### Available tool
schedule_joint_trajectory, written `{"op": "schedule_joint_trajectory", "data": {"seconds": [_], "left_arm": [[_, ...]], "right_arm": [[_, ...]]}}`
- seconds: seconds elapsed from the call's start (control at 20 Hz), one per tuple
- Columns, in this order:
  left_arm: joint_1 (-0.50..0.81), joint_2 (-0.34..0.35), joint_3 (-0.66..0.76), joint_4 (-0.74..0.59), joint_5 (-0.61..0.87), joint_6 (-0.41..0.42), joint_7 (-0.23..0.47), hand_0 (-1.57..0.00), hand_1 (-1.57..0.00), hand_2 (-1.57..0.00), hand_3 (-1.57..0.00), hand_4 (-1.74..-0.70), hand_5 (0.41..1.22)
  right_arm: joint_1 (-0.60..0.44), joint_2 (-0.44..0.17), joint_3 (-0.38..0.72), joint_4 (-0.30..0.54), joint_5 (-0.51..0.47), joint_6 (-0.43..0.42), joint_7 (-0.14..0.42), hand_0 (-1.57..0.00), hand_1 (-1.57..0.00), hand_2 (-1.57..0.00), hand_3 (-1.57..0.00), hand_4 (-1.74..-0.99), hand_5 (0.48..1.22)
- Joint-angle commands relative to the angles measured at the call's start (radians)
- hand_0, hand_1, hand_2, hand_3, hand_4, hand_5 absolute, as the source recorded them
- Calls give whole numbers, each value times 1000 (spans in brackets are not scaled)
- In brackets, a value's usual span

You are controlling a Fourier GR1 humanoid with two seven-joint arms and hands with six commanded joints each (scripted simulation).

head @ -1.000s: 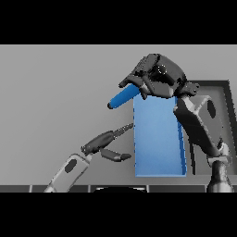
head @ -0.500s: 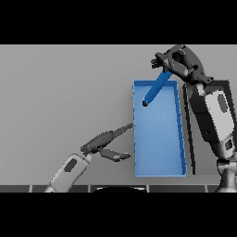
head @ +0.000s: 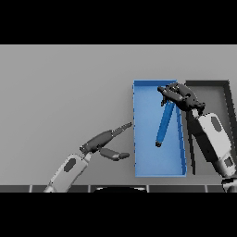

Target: Pick up the blue pipe and place it into the blue bin.

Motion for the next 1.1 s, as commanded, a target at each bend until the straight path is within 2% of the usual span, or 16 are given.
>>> {"op": "schedule_joint_trajectory", "data": {"seconds": [0.0, 0.05, 0.1, 0.15, 0.25, 0.3, 0.35, 0.4, 0.55, 0.65, 0.75, 0.8, 0.85, 0.95, 1.05], "left_arm": [[-9, -4, 1, 6, -3, 2, 6, 1, 1, 1, 1, -882, 462], [3, -6, -5, -5, -1, 3, 12, 1, 1, 1, 1, -884, 460], [-2, -4, -4, -7, 2, -2, 17, 1, 1, 1, 1, -885, 457], [6, -9, -9, -21, 3, 4, 24, 1, 1, 1, 1, -886, 455], [1, 5, 3, -13, 6, 0, 21, 1, 1, 1, 1, -885, 454], [-7, -3, 1, -6, 3, 2, 24, 1, 1, 1, 1, -885, 453], [-14, -5, 3, 10, 2, 1, 27, 1, 1, 1, 1, -886, 454], [-12, -13, 1, -1, 7, 4, 42, 1, 1, 1, 1, -888, 453], [-2, -11, -2, -5, 9, 2, 28, 1, 1, 1, 1, -893, 454], [-2, -7, 0, -8, 10, 2, 28, 1, 1, 1, 1, -896, 451], [-3, -9, 0, -9, 9, 4, 17, 1, 1, 1, 1, -899, 450], [-12, -16, 2, 3, 13, 1, 38, 1, 1, 1, 1, -901, 453], [-4, -12, -2, -2, 12, -2, 32, 1, 1, 1, 1, -905, 455], [-3, -17, -5, 3, 8, 2, 28, 1, 1, 1, 1, -912, 458], [4, -5, -4, -12, 8, -1, 18, 1, 1, 1, 1, -914, 460]], "right_arm": [[20, -2, 19, -1, 10, 8, -1, -1571, -1571, -1571, -1571, -1622, 1121], [32, 1, 46, 6, 22, -4, -2, -1571, -1571, -1571, -1571, -1591, 1114], [26, -2, 72, 24, 25, -14, -11, -1571, -1571, -1571, -1330, -1599, 1110], [23, -12, 93, 38, 15, -39, -24, -1563, -1459, -1393, -1122, -1547, 1133], [6, -27, 140, 60, -30, -61, -27, -1045, -933, -891, -718, -1455, 1164], [-3, -33, 169, 79, -38, -75, -38, -836, -746, -712, -574, -1392, 1176], [-9, -43, 196, 86, -52, -77, -49, -668, -597, -570, -459, -1338, 1157], [-20, -58, 243, 88, -59, -45, 43, -534, -477, -456, -367, -1285, 1141], [-48, -93, 333, 109, -62, -13, 48, -273, -244, -233, -187, -1179, 975], [-56, -103, 375, 113, -18, 14, 48, -174, -156, -149, -120, -1149, 887], [-71, -96, 418, 145, 50, 41, 30, -111, -99, -95, -76, -1125, 821], [-80, -92, 431, 155, 76, 52, 22, -89, -79, -76, -61, -1126, 794], [-80, -87, 433, 171, 87, 50, 6, -71, -63, -60, -48, -1125, 764], [-88, -94, 441, 177, 107, 46, 15, -45, -40, -38, -31, -1124, 717], [-79, -82, 435, 184, 101, 46, -17, -28, -25, -24, -19, -1120, 702]]}}
